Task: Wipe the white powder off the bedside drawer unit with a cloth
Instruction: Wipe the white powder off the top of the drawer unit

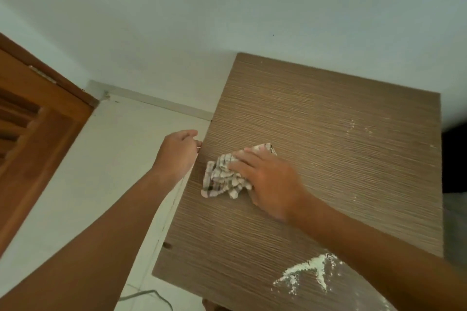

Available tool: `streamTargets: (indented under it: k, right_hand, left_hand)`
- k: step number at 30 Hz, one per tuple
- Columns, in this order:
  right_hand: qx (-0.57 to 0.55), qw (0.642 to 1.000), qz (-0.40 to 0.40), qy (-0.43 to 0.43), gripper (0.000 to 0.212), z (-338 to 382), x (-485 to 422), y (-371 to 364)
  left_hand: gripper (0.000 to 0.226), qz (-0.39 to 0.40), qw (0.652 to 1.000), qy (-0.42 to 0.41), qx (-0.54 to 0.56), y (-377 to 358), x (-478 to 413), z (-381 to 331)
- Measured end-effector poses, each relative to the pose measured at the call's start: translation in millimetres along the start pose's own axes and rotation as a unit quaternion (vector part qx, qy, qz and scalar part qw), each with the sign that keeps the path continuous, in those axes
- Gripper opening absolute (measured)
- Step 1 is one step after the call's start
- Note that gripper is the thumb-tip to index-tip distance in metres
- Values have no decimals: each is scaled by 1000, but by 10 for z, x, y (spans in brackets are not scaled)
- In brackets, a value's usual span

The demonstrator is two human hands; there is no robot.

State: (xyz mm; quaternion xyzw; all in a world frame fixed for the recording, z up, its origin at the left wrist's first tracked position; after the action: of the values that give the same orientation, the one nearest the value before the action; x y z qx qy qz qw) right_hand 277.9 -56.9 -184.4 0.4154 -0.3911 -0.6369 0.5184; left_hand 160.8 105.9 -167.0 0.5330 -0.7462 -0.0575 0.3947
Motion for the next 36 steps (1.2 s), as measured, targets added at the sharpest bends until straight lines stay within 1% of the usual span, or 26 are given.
streamTargets:
  k: [3,4,5,7,10,12,14,16,17,20,23,25,26,28,30,33,36]
  right_hand:
    - [-13,997,70,32,65,224,623,40]
    - [-28,995,86,41,63,282,814,74]
    - [-49,994,89,48,57,322,982,121]
    - [-93,993,74,23,44,326,1208,295]
    - [-121,989,-17,-76,43,171,1281,674]
    - [-129,978,-83,-140,44,-58,1276,877]
    - [-136,960,-140,-202,43,-355,1226,1053]
    - [-126,940,-182,-260,42,-702,1130,1191]
    - [-112,929,-195,-295,44,-878,1061,1249]
    - [-44,898,-198,-392,47,-1381,828,1342]
    - [8,881,-207,-425,45,-1795,610,1340]
    - [4,876,-193,-442,44,-2036,509,1237]
    - [1,879,-178,-442,45,-2119,473,1159]
    - [10,893,-156,-421,53,-2183,447,997]
    - [19,906,-147,-397,58,-2087,484,881]
    - [13,933,-109,-344,59,-1725,678,696]
    - [-18,964,-86,-253,65,-1164,967,524]
  left_hand:
    - [40,3,992,-91,-90,-33,66,-54]
    - [40,6,983,-129,-130,-60,121,-87]
    - [41,10,973,-164,-161,-99,166,-115]
    - [45,22,949,-237,-207,-227,239,-140]
    - [50,39,910,-312,-272,-496,330,-148]
    - [54,76,891,-321,-313,-703,433,-194]
    - [61,114,868,-321,-361,-923,532,-247]
    - [64,129,839,-331,-413,-1133,605,-326]
    - [63,128,830,-331,-430,-1220,629,-367]
    - [57,113,827,-323,-446,-1389,663,-461]
    - [56,104,831,-317,-445,-1421,671,-484]
    - [59,109,831,-312,-447,-1410,668,-476]
    - [60,111,831,-310,-448,-1405,669,-472]
    - [62,107,829,-313,-451,-1409,678,-469]
    - [61,101,829,-315,-451,-1419,684,-468]
    - [60,106,833,-311,-445,-1420,659,-462]
    - [61,126,837,-302,-438,-1395,605,-465]
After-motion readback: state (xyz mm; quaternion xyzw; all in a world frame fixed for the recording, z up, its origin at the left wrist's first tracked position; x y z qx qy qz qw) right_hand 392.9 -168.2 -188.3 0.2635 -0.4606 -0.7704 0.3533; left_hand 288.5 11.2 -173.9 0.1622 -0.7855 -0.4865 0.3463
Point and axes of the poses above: each hand's wrist, its own x-axis away from the middle knuckle, its own y-axis out of the back of the hand, z = x × y, the point moved 2 cm from there along -x, towards the middle knuckle, and after that the axes turned 10 degrees about -z, right-handed, at the moved point
